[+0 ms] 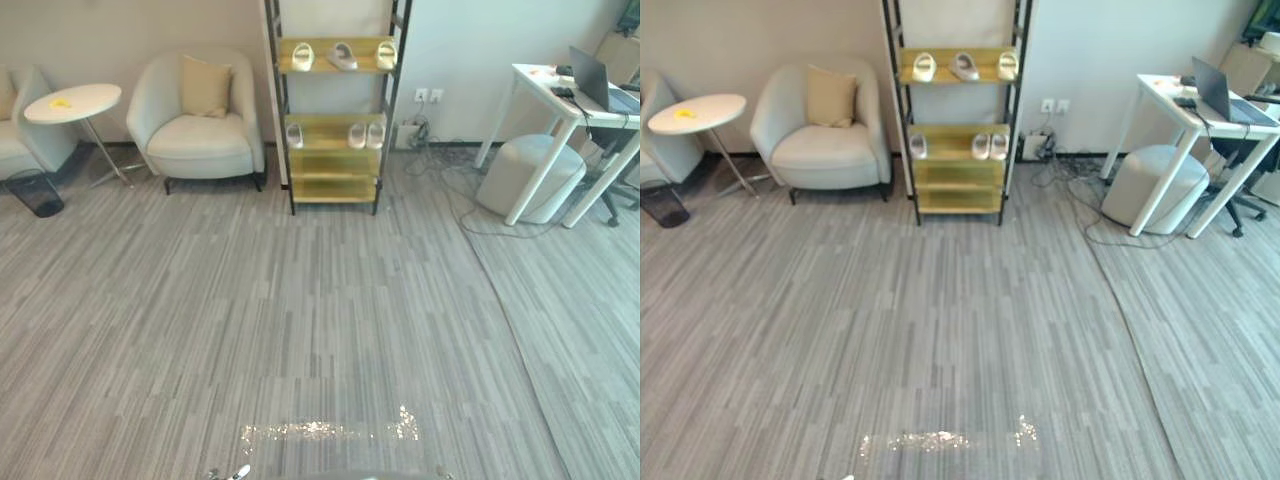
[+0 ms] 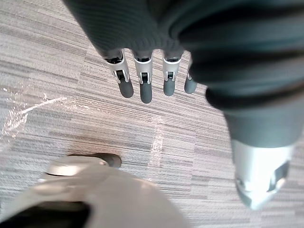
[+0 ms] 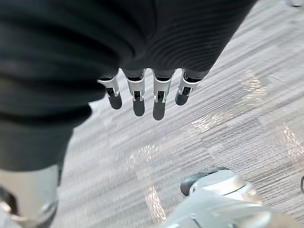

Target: Organize the slippers on the shoe rack

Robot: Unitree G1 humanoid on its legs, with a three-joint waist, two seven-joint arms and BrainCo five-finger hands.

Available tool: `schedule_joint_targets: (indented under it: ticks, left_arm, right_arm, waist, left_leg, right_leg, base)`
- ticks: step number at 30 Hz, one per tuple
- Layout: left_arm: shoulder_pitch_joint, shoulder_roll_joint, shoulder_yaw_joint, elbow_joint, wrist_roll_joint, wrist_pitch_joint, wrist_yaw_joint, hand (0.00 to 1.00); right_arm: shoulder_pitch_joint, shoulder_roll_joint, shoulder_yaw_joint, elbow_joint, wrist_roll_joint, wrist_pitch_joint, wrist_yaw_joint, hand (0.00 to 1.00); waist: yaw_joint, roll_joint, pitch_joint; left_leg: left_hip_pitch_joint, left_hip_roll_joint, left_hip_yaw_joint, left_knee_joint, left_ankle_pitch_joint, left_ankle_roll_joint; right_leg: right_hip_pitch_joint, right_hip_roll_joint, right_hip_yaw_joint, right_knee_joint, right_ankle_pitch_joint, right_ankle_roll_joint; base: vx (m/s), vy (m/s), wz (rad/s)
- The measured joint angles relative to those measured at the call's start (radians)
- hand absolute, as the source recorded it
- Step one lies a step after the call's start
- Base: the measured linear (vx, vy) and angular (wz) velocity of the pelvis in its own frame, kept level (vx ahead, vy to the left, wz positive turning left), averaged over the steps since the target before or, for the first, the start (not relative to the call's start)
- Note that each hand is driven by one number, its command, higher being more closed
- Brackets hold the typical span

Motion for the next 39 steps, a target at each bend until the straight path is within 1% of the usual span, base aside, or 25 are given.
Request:
schedule_joint_targets:
  ticks: [2,4,5,8,13,15,22,25,27,28,29,30,31,32,33,34,35,36,37,38,39]
  left_arm:
    - [-0.027,0.001,0.002,0.013,0.000,-0.004,0.000,0.00]
    - [-0.037,0.001,0.006,0.015,0.000,-0.004,0.000,0.00]
    - [-0.042,0.002,0.009,0.018,0.001,-0.004,0.000,0.00]
    - [-0.058,0.003,0.009,0.032,0.005,-0.004,0.000,0.00]
    - [-0.062,0.003,0.009,0.035,0.010,-0.004,0.000,0.00]
    - [-0.062,0.001,0.009,0.035,0.012,-0.004,0.000,0.00]
    - [-0.061,0.000,0.009,0.035,0.012,-0.003,0.000,0.00]
    - [-0.064,-0.001,0.011,0.034,0.011,-0.003,0.000,0.00]
    - [-0.067,-0.004,0.026,0.032,0.011,-0.003,0.001,0.00]
    - [-0.069,-0.010,0.049,0.031,0.011,-0.003,0.002,0.00]
    - [-0.071,-0.019,0.081,0.016,0.011,-0.002,0.002,0.00]
    - [-0.069,-0.023,0.096,0.002,0.010,-0.002,0.002,0.00]
    - [-0.066,-0.025,0.119,-0.029,0.009,-0.002,0.001,0.00]
    - [-0.070,-0.034,0.151,-0.067,0.004,-0.002,0.001,0.00]
    - [-0.069,-0.040,0.161,-0.078,0.002,-0.002,0.002,0.00]
    - [-0.068,-0.052,0.170,-0.098,0.000,-0.003,0.005,0.00]
    - [-0.065,-0.058,0.175,-0.107,0.000,-0.003,0.008,0.00]
    - [-0.065,-0.064,0.182,-0.115,-0.003,-0.003,0.014,0.00]
    - [-0.065,-0.068,0.186,-0.121,-0.004,-0.003,0.016,0.00]
    - [-0.065,-0.073,0.190,-0.127,-0.012,-0.004,0.020,0.00]
    - [-0.065,-0.078,0.200,-0.127,-0.020,-0.004,0.022,0.00]
  right_arm:
    - [-0.032,-0.001,-0.020,0.026,-0.002,-0.007,0.000,0.00]
    - [-0.055,0.008,-0.032,0.028,-0.002,-0.010,0.000,0.00]
    - [-0.071,0.011,-0.033,0.028,-0.002,-0.012,0.001,0.00]
    - [-0.094,0.016,-0.035,0.029,-0.002,-0.019,0.002,0.00]
    - [-0.113,0.024,-0.036,0.031,-0.003,-0.018,0.002,0.00]
    - [-0.126,0.036,-0.033,0.031,-0.005,-0.016,0.005,0.00]
    - [-0.134,0.037,-0.032,0.031,-0.007,-0.009,0.006,0.00]
    - [-0.137,0.037,-0.032,0.029,-0.003,-0.009,0.006,0.00]
    - [-0.138,0.039,-0.032,0.024,-0.001,-0.009,0.006,0.00]
    - [-0.138,0.041,-0.032,0.017,-0.001,-0.010,0.006,0.00]
    - [-0.138,0.049,-0.032,0.007,0.001,-0.011,0.005,0.00]
    - [-0.136,0.059,-0.032,-0.006,0.001,-0.010,0.005,0.00]
    - [-0.133,0.075,-0.033,-0.032,0.003,-0.015,0.001,0.00]
    - [-0.128,0.079,-0.030,-0.063,0.011,-0.018,-0.001,0.00]
    - [-0.128,0.081,-0.029,-0.068,0.011,-0.020,-0.001,0.00]
    - [-0.126,0.086,-0.023,-0.090,0.020,-0.020,-0.003,0.00]
    - [-0.122,0.085,-0.023,-0.099,0.022,-0.020,-0.006,0.00]
    - [-0.121,0.083,-0.023,-0.100,0.039,-0.019,-0.009,0.00]
    - [-0.123,0.082,-0.023,-0.101,0.039,-0.019,-0.009,0.00]
    - [-0.130,0.083,-0.023,-0.101,0.039,-0.019,-0.010,0.00]
    - [-0.138,0.086,-0.024,-0.101,0.039,-0.019,-0.011,0.00]
  waist:
    - [0.000,-0.001,0.021]
    - [0.001,-0.003,0.026]
    - [0.001,-0.005,0.033]
    - [0.001,-0.007,0.042]
    - [0.003,-0.007,0.052]
    - [0.002,-0.003,0.055]
    - [0.004,0.000,0.063]
    - [0.004,0.001,0.072]
    - [0.004,0.001,0.077]
    - [0.003,0.001,0.078]
    - [0.004,-0.002,0.087]
    - [0.006,-0.006,0.094]
    - [0.009,-0.017,0.111]
    - [0.014,-0.025,0.126]
    - [0.018,-0.024,0.126]
    - [0.035,-0.020,0.127]
    - [0.042,-0.010,0.126]
    - [0.042,-0.006,0.125]
    - [0.045,-0.007,0.125]
    - [0.056,-0.006,0.127]
    - [0.059,-0.007,0.127]
  left_leg:
    - [0.014,-0.003,-0.007,-0.013,0.005,0.002]
    - [0.024,-0.007,-0.015,-0.022,0.006,0.002]
    - [0.033,-0.011,-0.032,-0.023,0.006,0.002]
    - [0.037,-0.016,-0.041,-0.026,0.006,0.002]
    - [0.050,-0.017,-0.051,-0.037,0.006,0.002]
    - [0.052,-0.013,-0.056,-0.047,0.006,0.002]
    - [0.063,-0.007,-0.050,-0.070,0.008,0.003]
    - [0.061,-0.001,-0.040,-0.072,0.004,-0.003]
    - [0.054,0.006,-0.031,-0.066,-0.002,-0.011]
    - [0.042,0.010,-0.030,-0.042,-0.014,-0.022]
    - [0.013,0.018,-0.024,0.038,-0.056,-0.031]
    - [-0.005,0.022,-0.017,0.093,-0.077,-0.037]
    - [-0.048,0.026,0.000,0.222,-0.107,-0.050]
    - [-0.136,0.046,0.031,0.446,-0.129,-0.049]
    - [-0.176,0.058,0.038,0.533,-0.128,-0.049]
    - [-0.259,0.091,0.055,0.706,-0.128,-0.042]
    - [-0.288,0.106,0.054,0.752,-0.147,-0.042]
    - [-0.329,0.112,0.053,0.766,-0.180,-0.059]
    - [-0.353,0.110,0.054,0.757,-0.188,-0.067]
    - [-0.392,0.103,0.054,0.709,-0.192,-0.066]
    - [-0.412,0.091,0.052,0.660,-0.190,-0.063]
  right_leg:
    - [0.030,0.001,-0.004,-0.043,0.019,0.002]
    - [0.053,0.003,-0.004,-0.076,0.029,0.005]
    - [0.070,0.002,-0.004,-0.093,0.032,0.006]
    - [0.088,-0.003,-0.012,-0.110,0.033,0.008]
    - [0.101,-0.004,-0.020,-0.120,0.033,0.008]
    - [0.097,-0.002,-0.023,-0.120,0.034,0.007]
    - [0.094,0.002,-0.015,-0.122,0.034,0.006]
    - [0.093,0.008,-0.014,-0.121,0.031,0.005]
    - [0.081,0.012,-0.014,-0.098,0.014,0.000]
    - [0.067,0.012,-0.014,-0.073,-0.002,-0.002]
    - [0.054,0.013,-0.014,-0.026,-0.032,-0.008]
    - [0.050,0.013,-0.013,-0.003,-0.047,-0.014]
    - [0.050,0.011,-0.010,0.034,-0.074,-0.021]
    - [0.049,0.012,-0.004,0.069,-0.115,-0.039]
    - [0.051,0.016,-0.001,0.080,-0.125,-0.046]
    - [0.055,0.029,0.009,0.104,-0.149,-0.059]
    - [0.068,0.035,0.012,0.109,-0.160,-0.063]
    - [0.074,0.035,0.016,0.108,-0.175,-0.062]
    - [0.075,0.032,0.020,0.108,-0.181,-0.062]
    - [0.085,0.024,0.034,0.103,-0.191,-0.057]
    - [0.089,0.013,0.039,0.099,-0.195,-0.052]
  base:
    - [0.13,0.026,-0.01]
    - [0.11,0.013,-0.02]
    - [0.08,0.002,-0.01]
    - [0.08,0.008,0.07]
    - [0.01,0.000,0.06]
    - [-0.03,-0.013,0.04]
    - [-0.02,-0.011,-0.04]
    - [0.04,-0.023,-0.07]
    - [0.05,-0.034,-0.04]
    - [0.06,-0.033,0.02]
    - [0.06,-0.034,0.01]
    - [0.06,-0.051,-0.02]
    - [-0.02,-0.082,-0.10]
    - [-0.03,-0.095,-0.11]
    - [0.00,-0.086,-0.25]
    - [0.10,-0.038,-0.22]
    - [0.17,-0.015,-0.17]
    - [0.17,0.003,-0.03]
    - [0.23,0.031,-0.04]
    - [0.22,0.052,-0.12]
    - [0.48,0.161,-0.38]
